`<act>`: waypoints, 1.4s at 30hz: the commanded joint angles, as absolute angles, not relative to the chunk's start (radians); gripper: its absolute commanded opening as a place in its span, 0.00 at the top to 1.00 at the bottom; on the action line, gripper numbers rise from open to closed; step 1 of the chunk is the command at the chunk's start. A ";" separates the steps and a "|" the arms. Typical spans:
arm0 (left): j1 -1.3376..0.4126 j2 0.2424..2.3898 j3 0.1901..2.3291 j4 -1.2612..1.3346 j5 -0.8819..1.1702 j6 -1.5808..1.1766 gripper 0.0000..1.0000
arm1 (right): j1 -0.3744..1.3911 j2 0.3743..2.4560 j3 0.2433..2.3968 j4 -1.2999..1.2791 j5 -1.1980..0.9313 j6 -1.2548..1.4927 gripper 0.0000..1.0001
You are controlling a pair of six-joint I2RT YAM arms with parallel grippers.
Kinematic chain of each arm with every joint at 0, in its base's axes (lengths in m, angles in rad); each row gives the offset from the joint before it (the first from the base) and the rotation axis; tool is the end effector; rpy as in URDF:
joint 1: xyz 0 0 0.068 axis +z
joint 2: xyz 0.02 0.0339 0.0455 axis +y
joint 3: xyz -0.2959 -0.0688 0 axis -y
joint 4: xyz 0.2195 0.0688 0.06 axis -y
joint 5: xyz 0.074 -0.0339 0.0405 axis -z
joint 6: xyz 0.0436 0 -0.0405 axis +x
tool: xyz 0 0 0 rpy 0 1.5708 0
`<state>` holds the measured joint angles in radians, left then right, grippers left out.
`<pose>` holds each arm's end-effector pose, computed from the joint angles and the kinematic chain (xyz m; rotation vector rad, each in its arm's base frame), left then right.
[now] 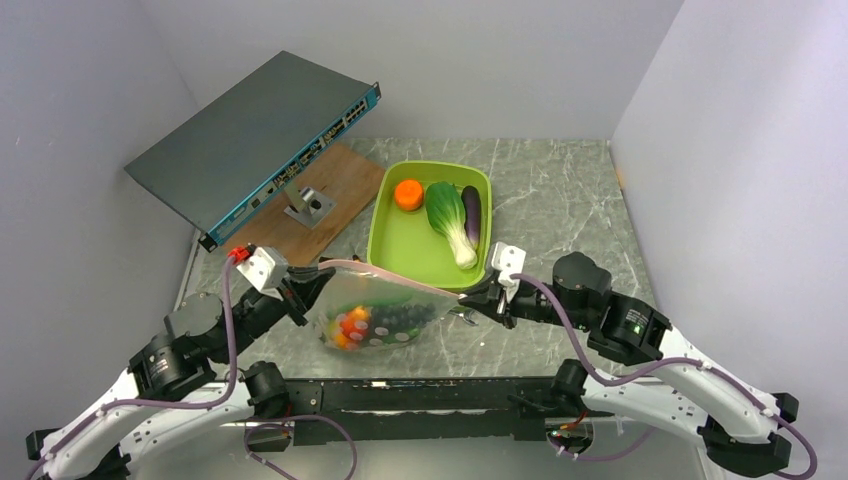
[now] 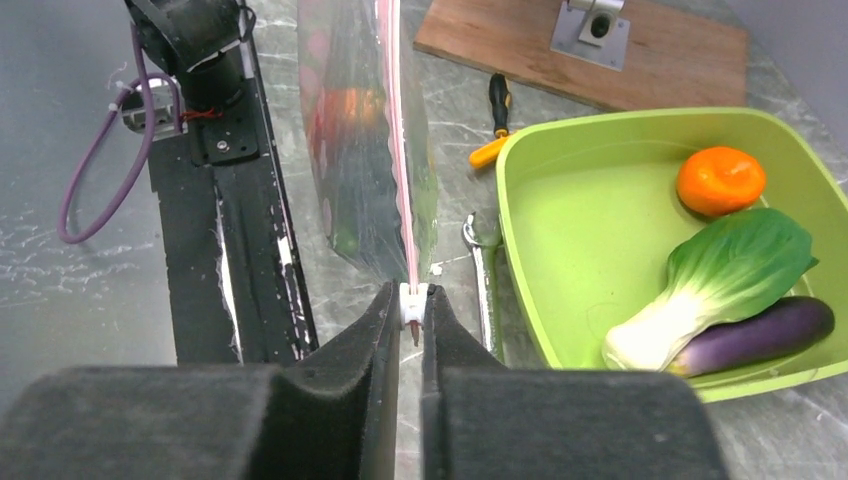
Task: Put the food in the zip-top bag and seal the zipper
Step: Place the zipper food storage bag at the center of the board.
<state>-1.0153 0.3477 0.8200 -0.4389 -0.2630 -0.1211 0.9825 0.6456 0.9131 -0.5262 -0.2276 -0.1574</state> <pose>0.0234 -0.0161 0.3715 0.4839 1.5046 -0.6967 0.0429 0.0821 0.3776 -1.1588 1.5001 0.7805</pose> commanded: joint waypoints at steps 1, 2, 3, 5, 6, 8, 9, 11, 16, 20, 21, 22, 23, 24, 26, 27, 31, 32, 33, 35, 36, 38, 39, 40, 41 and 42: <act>-1.000 0.362 0.869 -0.383 -0.331 -0.112 1.00 | 0.978 0.677 0.927 -0.570 -0.197 -0.129 0.76; -1.000 0.367 0.866 -0.380 -0.325 -0.112 1.00 | 0.977 0.693 0.937 -0.564 -0.203 -0.124 0.64; -1.001 0.370 0.863 -0.374 -0.317 -0.111 1.00 | 0.977 0.712 0.947 -0.551 -0.206 -0.118 0.53; -1.000 0.379 0.860 -0.368 -0.301 -0.108 1.00 | 0.976 0.756 0.972 -0.527 -0.205 -0.111 0.41; -1.000 0.383 0.860 -0.369 -0.296 -0.106 1.00 | 0.977 0.780 0.988 -0.512 -0.197 -0.107 0.38; -1.000 0.394 0.864 -0.374 -0.291 -0.105 1.00 | 0.976 0.829 1.017 -0.472 -0.170 -0.094 0.34; -1.000 0.398 0.868 -0.379 -0.289 -0.104 1.00 | 0.977 0.852 1.031 -0.451 -0.161 -0.088 0.32; -1.000 0.404 0.874 -0.387 -0.284 -0.106 1.00 | 0.977 0.899 1.063 -0.414 -0.162 -0.070 0.27; -1.000 0.402 0.876 -0.385 -0.273 -0.110 1.00 | 0.977 1.055 1.194 -0.406 -0.238 -0.039 0.10; -1.001 0.410 0.877 -0.389 -0.273 -0.116 1.00 | 0.978 1.159 1.290 -0.394 -0.339 0.026 0.09; -1.000 0.412 0.877 -0.387 -0.272 -0.116 1.00 | 0.978 1.175 1.309 -0.389 -0.363 0.053 0.13; -1.000 0.415 0.877 -0.387 -0.271 -0.117 1.00 | 0.979 1.207 1.330 -0.393 -0.383 0.076 0.18; -1.000 0.418 0.877 -0.385 -0.269 -0.118 1.00 | 0.978 1.234 1.355 -0.408 -0.404 0.095 0.26; -1.000 0.422 0.877 -0.384 -0.269 -0.118 1.00 | 0.979 1.262 1.380 -0.423 -0.418 0.113 0.35; -0.999 0.430 0.878 -0.381 -0.263 -0.119 1.00 | 0.979 1.311 1.417 -0.461 -0.446 0.134 0.49; -1.000 0.433 0.880 -0.379 -0.260 -0.120 1.00 | 0.979 1.330 1.427 -0.477 -0.455 0.137 0.56; -1.000 0.448 0.888 -0.385 -0.260 -0.126 1.00 | 0.979 1.345 1.426 -0.516 -0.395 0.152 0.93; -1.000 0.453 0.893 -0.388 -0.266 -0.128 1.00 | 0.978 1.337 1.420 -0.520 -0.372 0.156 1.00; -1.000 0.457 0.897 -0.393 -0.273 -0.131 1.00 | 0.977 1.328 1.410 -0.524 -0.351 0.158 1.00; -1.000 0.466 0.908 -0.407 -0.276 -0.128 0.94 | 0.973 1.297 1.385 -0.527 -0.311 0.161 1.00; -1.000 0.467 0.912 -0.412 -0.275 -0.124 0.82 | 0.971 1.276 1.372 -0.531 -0.278 0.164 1.00; -1.000 0.469 0.919 -0.418 -0.275 -0.119 0.52 | 0.948 1.228 1.346 -0.543 -0.198 0.176 1.00; -1.000 0.469 0.921 -0.420 -0.274 -0.117 0.46 | 0.929 1.202 1.334 -0.554 -0.163 0.184 1.00; -1.000 0.468 0.922 -0.423 -0.273 -0.118 0.36 | 0.903 1.176 1.320 -0.565 -0.134 0.192 1.00; -1.000 0.468 0.922 -0.425 -0.274 -0.118 0.32 | 0.867 1.148 1.304 -0.581 -0.112 0.201 1.00; -1.000 0.466 0.923 -0.429 -0.275 -0.118 0.28 | 0.816 1.120 1.293 -0.601 -0.103 0.211 1.00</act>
